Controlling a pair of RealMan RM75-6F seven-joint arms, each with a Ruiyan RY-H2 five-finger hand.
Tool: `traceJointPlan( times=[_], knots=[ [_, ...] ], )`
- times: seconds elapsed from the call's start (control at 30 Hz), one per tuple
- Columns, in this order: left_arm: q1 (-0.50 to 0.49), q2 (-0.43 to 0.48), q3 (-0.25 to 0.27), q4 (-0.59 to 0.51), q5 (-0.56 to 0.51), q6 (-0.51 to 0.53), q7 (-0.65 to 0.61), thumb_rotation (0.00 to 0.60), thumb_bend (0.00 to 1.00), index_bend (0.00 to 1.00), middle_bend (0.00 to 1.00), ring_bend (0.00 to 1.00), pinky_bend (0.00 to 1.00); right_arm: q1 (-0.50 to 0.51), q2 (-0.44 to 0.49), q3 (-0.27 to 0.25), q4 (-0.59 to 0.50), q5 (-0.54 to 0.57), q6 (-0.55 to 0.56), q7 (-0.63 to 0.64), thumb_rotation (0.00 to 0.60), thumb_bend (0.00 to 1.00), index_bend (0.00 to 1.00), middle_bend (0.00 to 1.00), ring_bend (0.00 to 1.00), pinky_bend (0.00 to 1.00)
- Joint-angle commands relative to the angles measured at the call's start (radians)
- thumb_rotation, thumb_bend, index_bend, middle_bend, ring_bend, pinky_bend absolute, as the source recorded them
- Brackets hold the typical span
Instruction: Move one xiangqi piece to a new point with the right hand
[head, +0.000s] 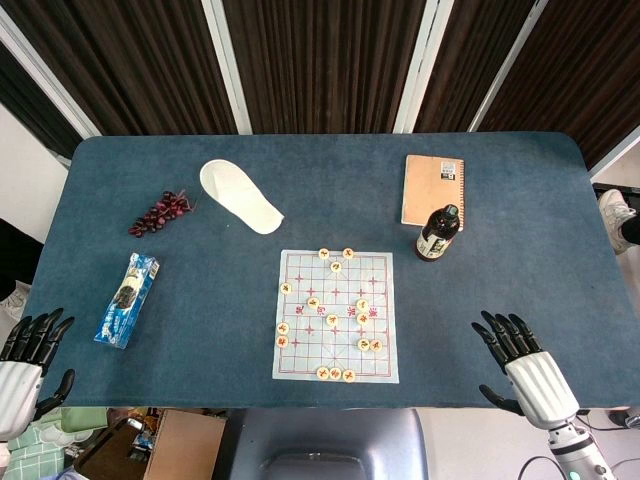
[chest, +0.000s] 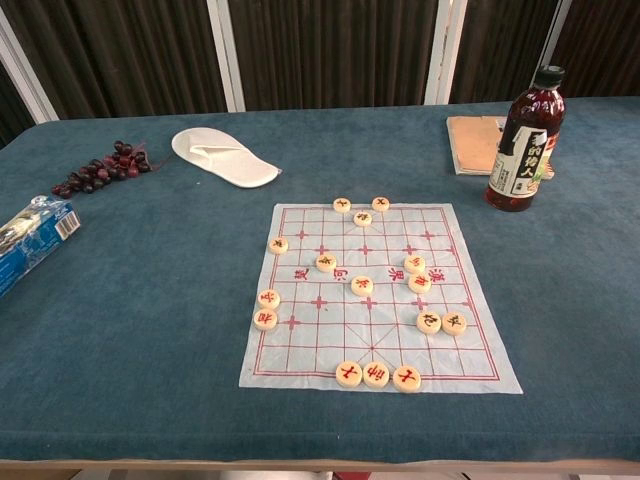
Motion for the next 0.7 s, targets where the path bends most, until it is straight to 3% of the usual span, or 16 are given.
traceJointPlan(
  times=[0.03,0.27,0.47,0.6,0.7],
  knots=[
    [-0.002,-0.002,-0.002,-0.001,-0.006,-0.004,0.001,0.6,0.45,0.0,0.0,0.0,0.0,0.001,-0.003,0.003,0.001,0.007,-0.006,-0.004,0.6,0.33,0.0,0.0,0.0,0.0],
    [-0.001,-0.002,-0.002,-0.002,-0.007,-0.002,0.002,0.6,0.45,0.0,0.0,0.0,0.0,0.046,-0.011,0.036,0.01,0.026,-0.048,0.03,0.6,0.33,0.0,0.0,0.0,0.0],
    [-0.003,-0.003,-0.004,-0.001,-0.014,-0.009,0.003,0.6,0.45,0.0,0.0,0.0,0.0,0.19,-0.028,0.136,0.002,0.096,-0.219,-0.018,0.6,0.34,0.01,0.0,0.0,0.0],
    [-0.002,-0.003,-0.006,-0.002,-0.021,-0.01,0.004,0.6,0.45,0.0,0.0,0.0,0.0,0.318,-0.073,0.203,0.034,0.142,-0.369,-0.067,0.6,0.35,0.13,0.0,0.0,0.0],
    [-0.001,-0.002,-0.005,-0.002,-0.02,-0.007,0.003,0.6,0.45,0.0,0.0,0.0,0.0,0.421,-0.147,0.248,0.128,0.177,-0.473,-0.067,0.6,0.35,0.27,0.0,0.0,0.0]
  ],
)
